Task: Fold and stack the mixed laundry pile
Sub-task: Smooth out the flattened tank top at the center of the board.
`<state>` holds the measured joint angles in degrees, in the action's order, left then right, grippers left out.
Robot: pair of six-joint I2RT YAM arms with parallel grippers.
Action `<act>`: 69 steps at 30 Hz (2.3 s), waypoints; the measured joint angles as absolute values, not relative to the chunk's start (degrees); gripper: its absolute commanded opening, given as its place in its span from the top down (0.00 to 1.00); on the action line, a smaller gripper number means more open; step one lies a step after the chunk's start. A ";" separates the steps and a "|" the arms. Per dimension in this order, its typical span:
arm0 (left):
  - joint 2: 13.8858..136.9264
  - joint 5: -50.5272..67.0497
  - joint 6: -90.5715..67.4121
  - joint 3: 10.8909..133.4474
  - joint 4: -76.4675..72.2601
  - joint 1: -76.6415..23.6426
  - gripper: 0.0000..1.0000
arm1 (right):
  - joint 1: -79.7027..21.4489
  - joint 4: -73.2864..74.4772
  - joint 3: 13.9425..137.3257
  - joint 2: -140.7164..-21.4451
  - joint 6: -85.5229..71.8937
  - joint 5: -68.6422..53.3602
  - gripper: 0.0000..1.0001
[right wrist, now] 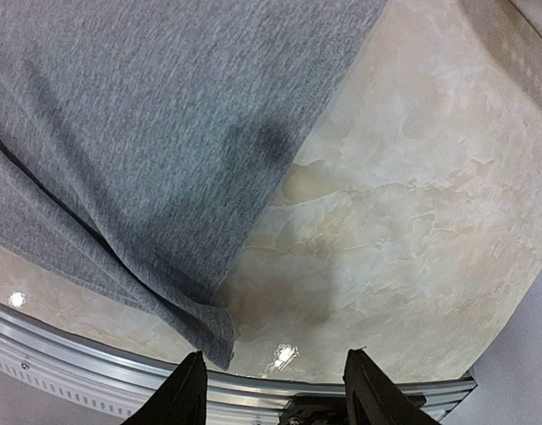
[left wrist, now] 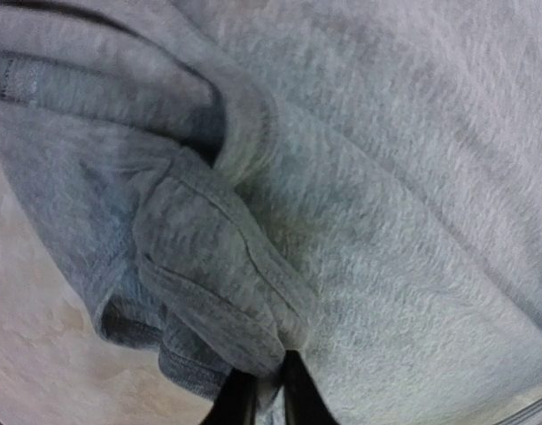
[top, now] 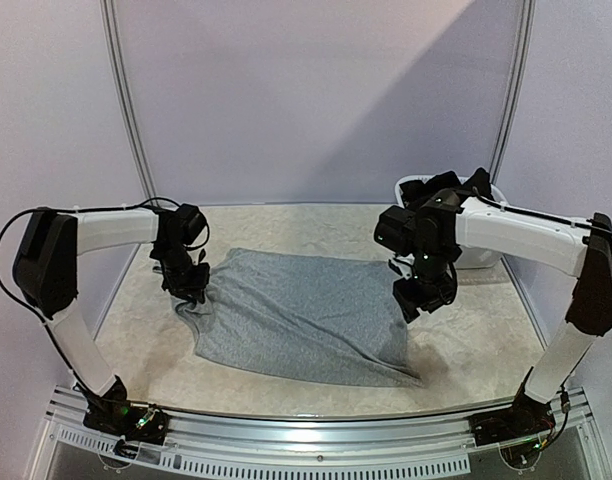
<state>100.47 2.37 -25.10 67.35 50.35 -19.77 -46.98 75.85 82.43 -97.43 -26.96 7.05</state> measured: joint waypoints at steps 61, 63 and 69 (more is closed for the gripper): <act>80.47 -5.67 -34.57 61.71 48.93 -7.73 0.53 | -35.86 66.57 107.50 -116.20 -24.88 2.59 0.79; 84.29 -3.79 -33.95 63.24 47.44 -8.36 0.54 | -35.03 65.80 109.56 -118.45 -24.82 1.02 0.86; 97.67 1.93 -32.97 70.26 43.99 -9.80 0.57 | -33.65 64.53 115.85 -126.21 -25.23 -2.33 0.99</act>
<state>97.67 1.93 -32.97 70.26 43.99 -9.80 -33.65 64.53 115.85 -126.21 -25.23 -2.33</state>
